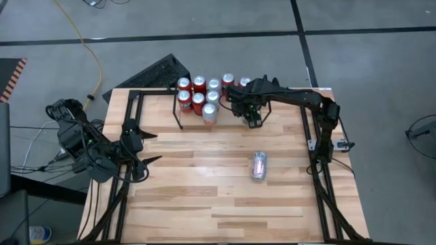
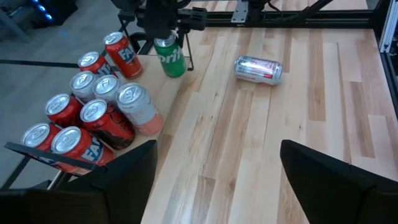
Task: Place canned beverage on shelf
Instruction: Put the green soda can on the shelf
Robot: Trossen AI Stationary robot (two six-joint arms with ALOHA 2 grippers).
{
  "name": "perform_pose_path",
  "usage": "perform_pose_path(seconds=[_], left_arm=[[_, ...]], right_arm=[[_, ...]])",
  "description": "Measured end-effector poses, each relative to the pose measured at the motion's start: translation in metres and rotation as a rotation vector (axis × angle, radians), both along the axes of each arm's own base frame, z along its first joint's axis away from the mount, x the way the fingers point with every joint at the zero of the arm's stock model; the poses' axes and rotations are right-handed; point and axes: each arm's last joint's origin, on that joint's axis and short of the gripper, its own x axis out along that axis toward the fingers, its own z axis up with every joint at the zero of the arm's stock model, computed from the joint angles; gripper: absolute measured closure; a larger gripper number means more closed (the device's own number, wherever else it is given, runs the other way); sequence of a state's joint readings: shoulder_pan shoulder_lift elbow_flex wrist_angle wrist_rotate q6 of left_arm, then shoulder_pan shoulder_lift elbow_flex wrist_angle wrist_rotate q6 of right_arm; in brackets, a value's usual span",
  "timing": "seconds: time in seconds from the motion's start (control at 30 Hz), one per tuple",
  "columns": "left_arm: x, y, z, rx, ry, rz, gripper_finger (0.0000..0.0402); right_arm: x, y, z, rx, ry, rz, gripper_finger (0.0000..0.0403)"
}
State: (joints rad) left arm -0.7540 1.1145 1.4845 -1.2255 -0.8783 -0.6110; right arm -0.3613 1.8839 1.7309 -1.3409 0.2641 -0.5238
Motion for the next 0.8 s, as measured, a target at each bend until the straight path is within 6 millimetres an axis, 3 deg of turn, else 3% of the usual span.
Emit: perform_pose_path(seconds=[0.43,0.8], left_arm=[[0.0000,0.0000,0.0000,0.012,0.004,-0.007,0.0077],[0.0000,0.0000,0.0000,0.013,0.004,-0.007,0.0077]], right_arm=[[0.0016,-0.0005,-0.0033,0.006,0.018,0.067,0.0067],[0.0013,-0.0037,-0.0018,-0.094,0.081,0.152,0.0067]])
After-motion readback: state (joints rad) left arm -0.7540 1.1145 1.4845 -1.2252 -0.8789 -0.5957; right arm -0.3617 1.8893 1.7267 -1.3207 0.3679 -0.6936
